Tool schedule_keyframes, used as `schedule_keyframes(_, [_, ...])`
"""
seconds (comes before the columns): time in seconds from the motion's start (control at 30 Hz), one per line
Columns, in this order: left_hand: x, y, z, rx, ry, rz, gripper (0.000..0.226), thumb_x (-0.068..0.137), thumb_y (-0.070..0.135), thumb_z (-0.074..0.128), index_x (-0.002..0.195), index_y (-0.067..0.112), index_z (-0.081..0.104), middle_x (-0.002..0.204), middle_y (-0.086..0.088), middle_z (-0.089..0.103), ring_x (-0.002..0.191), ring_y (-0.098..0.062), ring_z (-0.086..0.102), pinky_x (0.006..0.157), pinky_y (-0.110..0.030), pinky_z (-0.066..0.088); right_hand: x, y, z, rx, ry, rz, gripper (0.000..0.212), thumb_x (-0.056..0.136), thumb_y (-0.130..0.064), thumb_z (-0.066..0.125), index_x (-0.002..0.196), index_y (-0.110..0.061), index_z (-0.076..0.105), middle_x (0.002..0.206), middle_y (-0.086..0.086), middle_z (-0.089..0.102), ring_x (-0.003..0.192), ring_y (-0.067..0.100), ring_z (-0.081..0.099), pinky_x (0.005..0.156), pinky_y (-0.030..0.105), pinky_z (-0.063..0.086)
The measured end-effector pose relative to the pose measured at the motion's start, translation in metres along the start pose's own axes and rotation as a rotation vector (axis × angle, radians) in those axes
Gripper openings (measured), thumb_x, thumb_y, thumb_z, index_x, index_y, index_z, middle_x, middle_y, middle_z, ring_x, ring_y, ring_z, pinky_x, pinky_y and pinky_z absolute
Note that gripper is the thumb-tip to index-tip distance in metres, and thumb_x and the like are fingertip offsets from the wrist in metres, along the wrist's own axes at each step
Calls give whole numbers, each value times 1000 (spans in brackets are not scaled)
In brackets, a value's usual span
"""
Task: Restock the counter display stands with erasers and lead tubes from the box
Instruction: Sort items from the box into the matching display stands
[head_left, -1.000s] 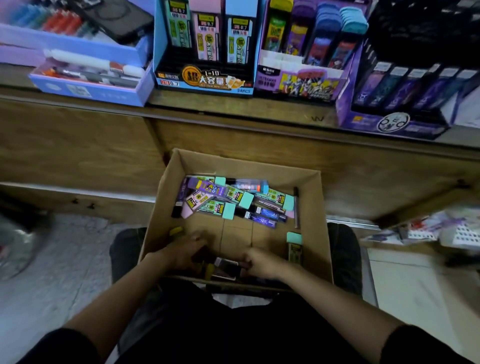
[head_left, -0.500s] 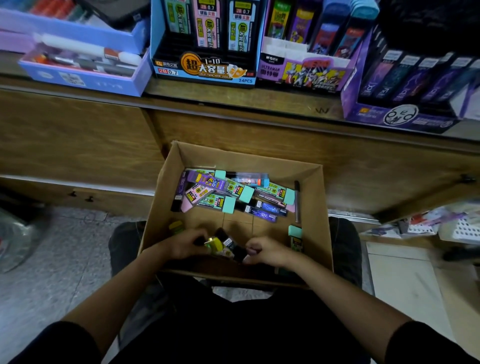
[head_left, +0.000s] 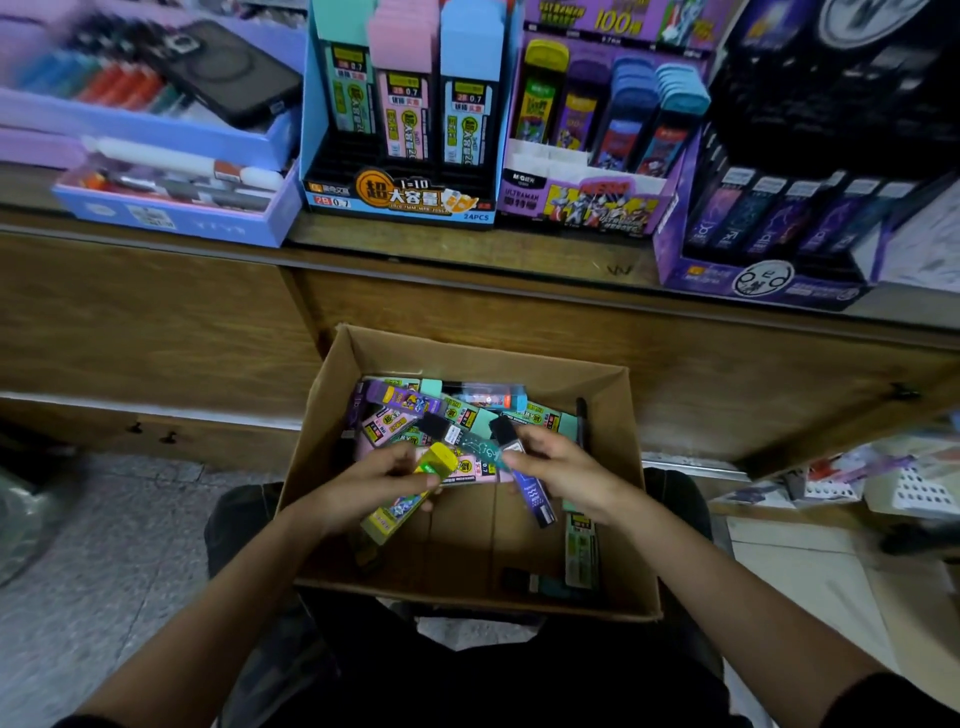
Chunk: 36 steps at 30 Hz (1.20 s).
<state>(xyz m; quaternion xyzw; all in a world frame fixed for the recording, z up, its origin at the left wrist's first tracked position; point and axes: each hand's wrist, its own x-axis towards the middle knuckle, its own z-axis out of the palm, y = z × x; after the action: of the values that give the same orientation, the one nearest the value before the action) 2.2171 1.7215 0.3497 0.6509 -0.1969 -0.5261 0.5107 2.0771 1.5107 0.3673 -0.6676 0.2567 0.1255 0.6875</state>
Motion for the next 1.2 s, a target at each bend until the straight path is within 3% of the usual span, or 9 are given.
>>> schedule_keyframes(0.13, [2,18,2,-135,43,42,21,86,7,59,106,0,57,95,-11,65,79,-17,67,82,-28,51,-4,-17,-3,59,27,-75,44,90,-15,59,131,-19,44,117,5,62,85,23,67,70,26,56])
schedule_keyframes(0.23, [1,29,3,-149,36,78,35,80,11,67,109,-4,55,96,-11,62,81,-19,67,88,-31,47,-7,-26,-5,13,74,-162,40,90,-15,58,128,-22,46,114,6,66,97,34,66,80,33,56])
schedule_keyframes(0.37, [0,39,7,-130,-9,56,57,72,15,77,117,-10,51,105,-21,62,91,-25,66,97,-41,42,-11,-40,-5,-218,73,-285,35,94,-15,53,128,-20,48,110,-1,63,96,11,63,80,19,51])
schedule_keyframes(0.53, [0,55,11,-77,-135,14,43,80,16,66,119,3,55,105,-18,69,88,-22,68,82,-27,50,-10,-46,2,-466,80,-311,39,97,-23,49,135,-21,43,115,-5,60,102,1,56,82,13,46])
schedule_keyframes(0.67, [-3,64,15,-1,-172,27,31,84,17,62,111,2,62,96,-11,70,82,-18,67,76,-24,51,-9,-46,7,-455,148,-345,39,93,-27,56,131,-21,51,117,-6,63,107,2,56,88,20,47])
schedule_keyframes(0.83, [-6,66,19,-23,-134,2,49,80,30,72,112,-5,58,97,-17,69,85,-23,67,82,-44,38,-8,-44,7,-572,405,-448,23,92,-22,58,112,-12,62,93,-5,58,79,5,53,65,16,41])
schedule_keyframes(0.97, [-5,62,19,-169,-95,-1,44,79,21,69,118,4,57,106,-20,69,93,-27,69,84,-39,51,-14,-49,-1,-230,406,-383,8,91,-23,59,94,-27,53,66,-16,61,53,-3,54,50,13,40])
schedule_keyframes(1.1, [-1,69,32,-399,83,40,43,76,21,66,118,10,59,96,-19,71,72,-19,69,61,-30,57,-26,-46,-3,-62,272,-308,16,87,-29,63,100,-24,56,78,-9,70,48,5,54,48,19,46])
schedule_keyframes(1.2, [3,80,47,-444,238,120,44,77,30,62,117,13,58,94,-13,71,76,-18,68,60,-28,57,-30,-41,7,63,247,-241,31,83,-27,69,109,-15,56,83,2,71,53,11,56,47,22,46])
